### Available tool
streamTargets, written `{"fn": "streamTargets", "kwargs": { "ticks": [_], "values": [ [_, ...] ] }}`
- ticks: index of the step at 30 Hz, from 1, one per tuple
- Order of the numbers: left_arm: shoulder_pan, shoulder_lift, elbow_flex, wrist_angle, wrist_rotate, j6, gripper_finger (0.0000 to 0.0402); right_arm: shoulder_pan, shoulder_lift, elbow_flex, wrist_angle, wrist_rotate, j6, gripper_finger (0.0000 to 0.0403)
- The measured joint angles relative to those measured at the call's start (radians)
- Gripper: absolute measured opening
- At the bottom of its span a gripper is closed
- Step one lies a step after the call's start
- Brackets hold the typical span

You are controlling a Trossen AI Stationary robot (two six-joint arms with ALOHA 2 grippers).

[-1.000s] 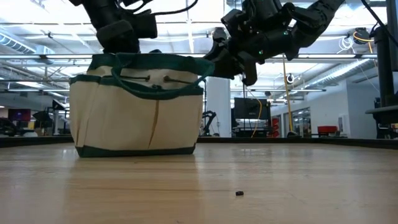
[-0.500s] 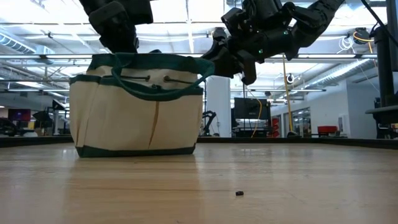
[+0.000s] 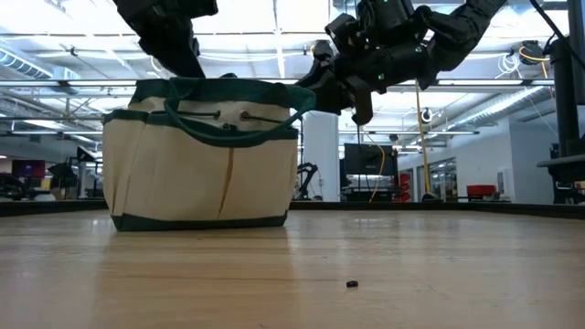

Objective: Pick & Place Garden tools in Gardening bag
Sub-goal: Adjust the gardening bag

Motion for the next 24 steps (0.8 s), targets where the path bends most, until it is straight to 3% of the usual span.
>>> {"fn": "streamTargets", "kwargs": {
  "ticks": [5,15,24],
  "values": [
    [-0.012,-0.006,0.000,0.005,-0.027,0.002,0.0026,0.000,0.000,0.000,0.010,0.000,-0.001,0.0112],
    [0.024,0.097,0.001,0.007,-0.036,0.038,0.0026,0.000,0.000,0.000,0.013,0.000,0.024,0.0112],
    [0.024,0.104,0.001,0.104,0.028,0.130,0.0026,0.000,0.000,0.000,0.013,0.000,0.024,0.0112]
  ]
}}
